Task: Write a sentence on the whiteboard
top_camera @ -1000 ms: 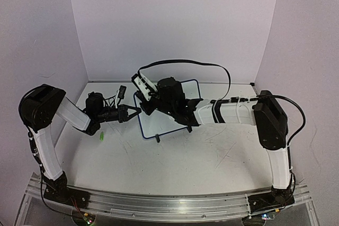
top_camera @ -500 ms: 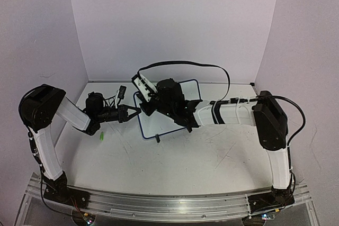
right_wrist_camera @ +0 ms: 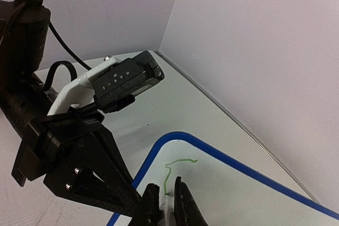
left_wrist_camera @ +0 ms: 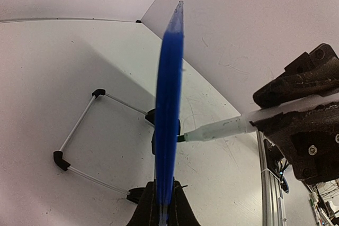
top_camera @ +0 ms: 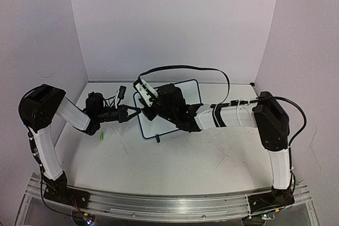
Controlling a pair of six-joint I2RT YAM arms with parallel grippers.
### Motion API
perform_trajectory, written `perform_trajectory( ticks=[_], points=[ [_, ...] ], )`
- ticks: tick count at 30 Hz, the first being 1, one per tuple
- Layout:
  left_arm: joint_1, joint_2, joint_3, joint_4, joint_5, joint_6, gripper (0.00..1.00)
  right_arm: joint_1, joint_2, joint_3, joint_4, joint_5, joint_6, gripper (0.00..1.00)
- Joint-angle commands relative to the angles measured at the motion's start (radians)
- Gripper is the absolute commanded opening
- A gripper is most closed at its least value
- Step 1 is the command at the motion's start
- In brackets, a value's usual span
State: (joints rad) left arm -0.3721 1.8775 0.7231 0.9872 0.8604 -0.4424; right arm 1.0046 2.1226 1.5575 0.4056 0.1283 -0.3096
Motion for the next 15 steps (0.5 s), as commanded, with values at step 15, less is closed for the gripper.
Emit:
perform_trajectory(
  ticks=[15],
  points=[
    [0.003, -0.043, 0.013, -0.023, 0.005, 0.021, 0.00, 0.001, -0.058, -0.040, 0.032, 0.034, 0.017, 0.00]
  ],
)
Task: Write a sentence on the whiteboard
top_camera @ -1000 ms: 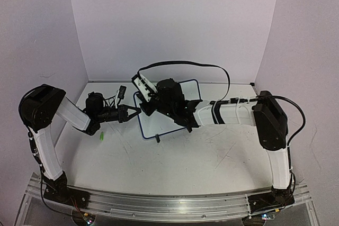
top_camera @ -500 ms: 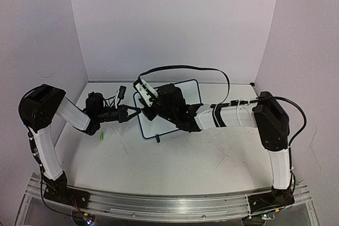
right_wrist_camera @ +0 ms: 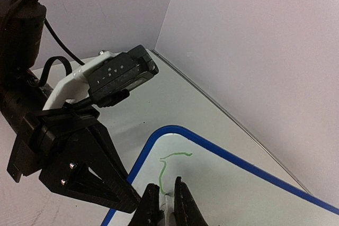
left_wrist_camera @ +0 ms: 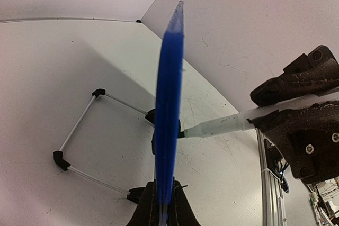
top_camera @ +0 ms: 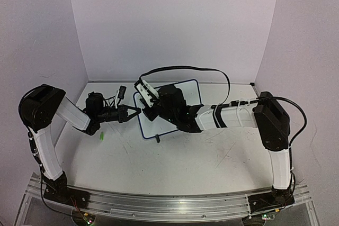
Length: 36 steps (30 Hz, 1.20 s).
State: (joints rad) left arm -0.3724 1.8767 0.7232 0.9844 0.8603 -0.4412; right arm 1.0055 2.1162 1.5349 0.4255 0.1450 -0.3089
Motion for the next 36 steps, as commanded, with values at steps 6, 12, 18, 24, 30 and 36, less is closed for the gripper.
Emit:
perform_trajectory(
  ticks=[6, 12, 18, 24, 30, 36],
  points=[
    [0.003, -0.041, 0.013, -0.021, 0.005, 0.021, 0.00, -0.001, -0.044, 0.011, 0.010, 0.034, 0.005, 0.00],
    [0.003, -0.047, 0.012, -0.023, 0.007, 0.021, 0.00, 0.001, -0.040, -0.003, -0.001, 0.033, 0.012, 0.00],
    [0.002, -0.046, 0.016, -0.026, 0.006, 0.022, 0.00, 0.014, -0.042, -0.015, -0.007, 0.026, 0.026, 0.00],
    [0.003, -0.048, 0.015, -0.032, 0.006, 0.025, 0.00, 0.022, -0.029, -0.001, -0.008, 0.008, 0.042, 0.00],
    [0.002, -0.048, 0.016, -0.033, 0.004, 0.028, 0.00, 0.026, -0.005, 0.039, -0.014, -0.008, 0.059, 0.00],
    [0.003, -0.047, 0.013, -0.034, 0.004, 0.030, 0.00, 0.027, 0.009, 0.085, -0.025, -0.029, 0.073, 0.00]
  ],
)
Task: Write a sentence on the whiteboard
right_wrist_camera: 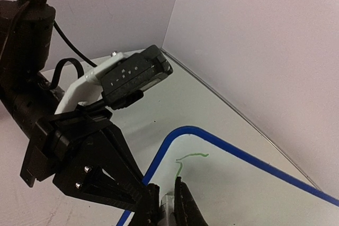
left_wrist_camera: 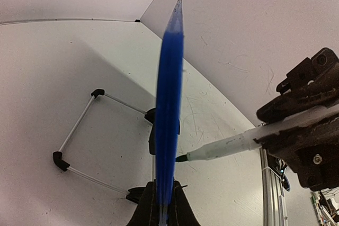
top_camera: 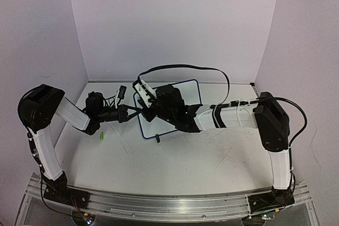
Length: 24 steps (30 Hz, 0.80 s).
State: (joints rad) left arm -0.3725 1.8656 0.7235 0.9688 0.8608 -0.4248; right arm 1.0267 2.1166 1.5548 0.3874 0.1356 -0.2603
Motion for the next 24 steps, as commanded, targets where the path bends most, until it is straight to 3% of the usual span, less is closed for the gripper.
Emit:
perform_trajectory(
  ticks=[1, 15, 24],
  points=[
    [0.003, -0.036, 0.012, -0.018, 0.003, 0.014, 0.00, 0.006, 0.008, 0.072, 0.012, -0.021, 0.025, 0.00],
    [0.003, -0.040, 0.012, -0.025, 0.003, 0.019, 0.00, -0.050, -0.123, -0.031, 0.023, -0.017, 0.099, 0.00],
    [0.003, -0.037, 0.015, -0.028, 0.003, 0.021, 0.00, -0.058, -0.082, 0.018, 0.022, -0.017, 0.070, 0.00]
  ],
)
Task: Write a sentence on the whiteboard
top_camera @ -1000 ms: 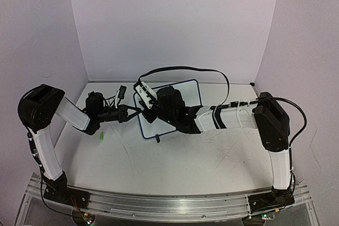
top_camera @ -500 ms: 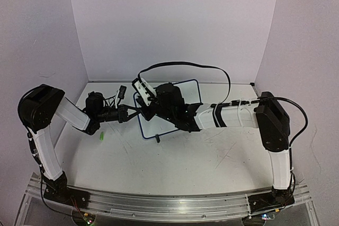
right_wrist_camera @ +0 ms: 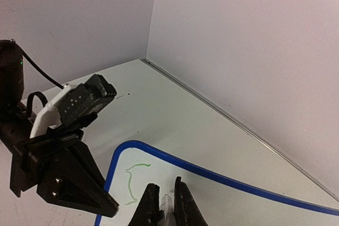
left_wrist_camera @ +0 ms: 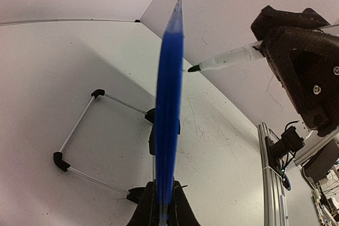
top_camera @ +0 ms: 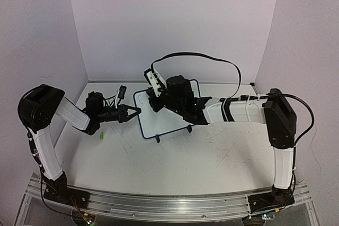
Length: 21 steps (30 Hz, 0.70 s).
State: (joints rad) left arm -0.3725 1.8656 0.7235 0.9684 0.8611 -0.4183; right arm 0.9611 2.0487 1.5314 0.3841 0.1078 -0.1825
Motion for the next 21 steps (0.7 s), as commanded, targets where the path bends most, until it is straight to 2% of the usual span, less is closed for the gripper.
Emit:
perform_trajectory(
  ticks=[1, 10, 21],
  points=[
    [0.003, -0.037, 0.016, -0.029, 0.003, 0.016, 0.00, 0.006, -0.007, 0.049, 0.022, -0.001, -0.009, 0.00],
    [0.003, -0.025, 0.027, -0.036, 0.006, 0.018, 0.00, 0.014, -0.029, 0.032, 0.023, -0.042, -0.020, 0.00],
    [0.002, -0.038, 0.023, -0.071, 0.007, 0.065, 0.00, 0.026, -0.058, -0.048, 0.106, -0.091, -0.105, 0.00]
  ],
)
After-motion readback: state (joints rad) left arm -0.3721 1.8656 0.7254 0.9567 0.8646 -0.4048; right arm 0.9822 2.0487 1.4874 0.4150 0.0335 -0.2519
